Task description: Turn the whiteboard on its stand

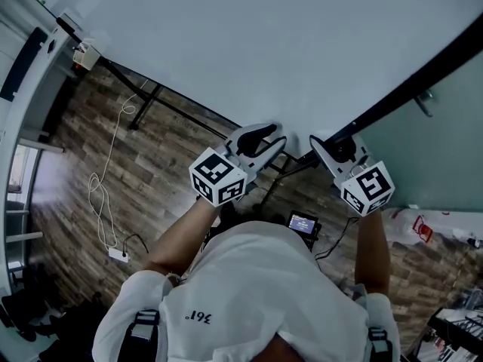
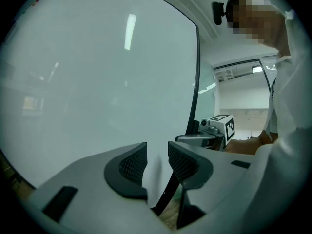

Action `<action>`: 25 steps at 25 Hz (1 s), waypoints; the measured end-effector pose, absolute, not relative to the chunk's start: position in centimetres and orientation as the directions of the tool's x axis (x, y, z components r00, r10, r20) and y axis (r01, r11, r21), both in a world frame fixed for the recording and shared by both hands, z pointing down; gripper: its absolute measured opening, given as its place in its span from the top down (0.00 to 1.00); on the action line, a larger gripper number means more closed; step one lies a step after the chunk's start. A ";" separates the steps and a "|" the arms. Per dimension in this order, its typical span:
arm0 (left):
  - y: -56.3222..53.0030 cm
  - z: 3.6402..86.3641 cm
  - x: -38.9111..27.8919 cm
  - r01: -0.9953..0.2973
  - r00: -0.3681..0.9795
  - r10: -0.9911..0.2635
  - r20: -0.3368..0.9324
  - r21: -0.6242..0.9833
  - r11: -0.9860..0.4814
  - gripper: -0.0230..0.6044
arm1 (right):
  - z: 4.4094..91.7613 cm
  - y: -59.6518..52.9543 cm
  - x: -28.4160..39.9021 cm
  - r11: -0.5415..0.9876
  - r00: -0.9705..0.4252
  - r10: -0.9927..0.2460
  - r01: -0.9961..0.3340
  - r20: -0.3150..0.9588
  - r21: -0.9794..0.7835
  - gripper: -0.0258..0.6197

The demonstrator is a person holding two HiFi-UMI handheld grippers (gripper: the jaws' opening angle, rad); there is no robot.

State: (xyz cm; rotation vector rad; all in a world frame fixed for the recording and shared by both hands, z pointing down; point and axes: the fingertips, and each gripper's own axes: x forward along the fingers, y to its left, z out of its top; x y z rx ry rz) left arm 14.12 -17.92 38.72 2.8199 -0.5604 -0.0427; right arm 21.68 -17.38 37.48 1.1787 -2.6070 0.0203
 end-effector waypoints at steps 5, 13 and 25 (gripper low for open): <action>-17.3 38.7 14.2 -0.364 0.928 -0.373 0.018 0.267 -0.892 0.77 | 37.3 -15.9 23.1 0.671 -0.632 -0.731 -0.735 0.259 0.101 0.72; -16.3 38.8 14.8 -0.345 0.935 -0.354 0.019 0.275 -0.898 0.77 | 37.1 -14.8 24.1 0.674 -0.631 -0.727 -0.732 0.269 0.105 0.72; -15.6 39.2 14.0 -0.360 0.929 -0.369 0.028 0.296 -0.885 0.77 | 36.9 -14.9 23.7 0.670 -0.626 -0.731 -0.734 0.274 0.110 0.72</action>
